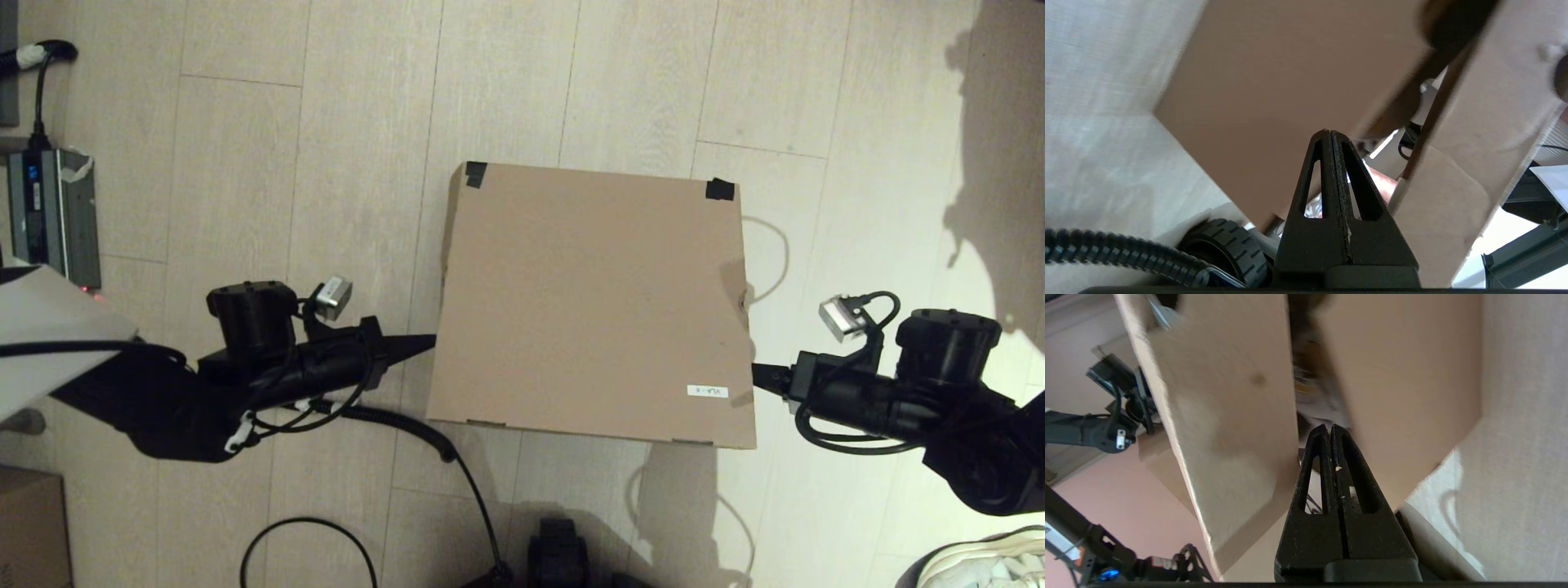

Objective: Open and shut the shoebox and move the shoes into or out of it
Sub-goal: Open the shoe box

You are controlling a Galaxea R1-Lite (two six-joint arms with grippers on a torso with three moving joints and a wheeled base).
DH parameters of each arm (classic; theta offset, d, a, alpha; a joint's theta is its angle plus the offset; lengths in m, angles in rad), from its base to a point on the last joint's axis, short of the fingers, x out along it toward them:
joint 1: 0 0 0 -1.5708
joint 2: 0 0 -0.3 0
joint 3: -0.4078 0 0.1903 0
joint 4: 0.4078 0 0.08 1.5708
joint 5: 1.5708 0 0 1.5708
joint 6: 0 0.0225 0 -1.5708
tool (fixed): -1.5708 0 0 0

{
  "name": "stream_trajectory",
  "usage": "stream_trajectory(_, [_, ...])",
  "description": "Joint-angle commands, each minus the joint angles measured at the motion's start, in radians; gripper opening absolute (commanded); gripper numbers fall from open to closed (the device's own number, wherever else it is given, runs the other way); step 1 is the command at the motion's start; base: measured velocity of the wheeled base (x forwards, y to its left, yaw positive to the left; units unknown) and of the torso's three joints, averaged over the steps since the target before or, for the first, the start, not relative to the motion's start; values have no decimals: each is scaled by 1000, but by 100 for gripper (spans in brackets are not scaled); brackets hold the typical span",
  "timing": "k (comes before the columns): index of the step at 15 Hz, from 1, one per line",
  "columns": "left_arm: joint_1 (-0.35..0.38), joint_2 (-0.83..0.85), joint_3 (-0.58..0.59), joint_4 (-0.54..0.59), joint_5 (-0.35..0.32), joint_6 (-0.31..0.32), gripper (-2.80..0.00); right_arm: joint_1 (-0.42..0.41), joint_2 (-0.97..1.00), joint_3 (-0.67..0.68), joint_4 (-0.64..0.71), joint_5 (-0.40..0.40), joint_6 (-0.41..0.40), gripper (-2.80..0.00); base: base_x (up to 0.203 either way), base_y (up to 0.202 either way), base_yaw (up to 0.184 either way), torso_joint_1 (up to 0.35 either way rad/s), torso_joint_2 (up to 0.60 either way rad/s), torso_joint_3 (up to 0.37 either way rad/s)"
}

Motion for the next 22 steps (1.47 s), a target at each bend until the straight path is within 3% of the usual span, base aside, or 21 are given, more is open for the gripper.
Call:
stream_trajectory(1, [0,-57,15,-4,-4,-4,-280,0,-61,11,-6,5,10,-280,0,0,0,0,0,0])
stream_trajectory(9, [0,-220,-12,52,-6,-51,-280,0,-212,-59,67,5,116,-280,0,0,0,0,0,0])
stream_trajectory(18, [-65,-294,-182,79,-6,-320,-280,-1,-280,-250,238,2,149,-280,0,0,0,0,0,0])
stream_trajectory(22, [-52,-392,-137,178,-7,-325,-280,0,-283,-305,284,2,149,-280,0,0,0,0,0,0])
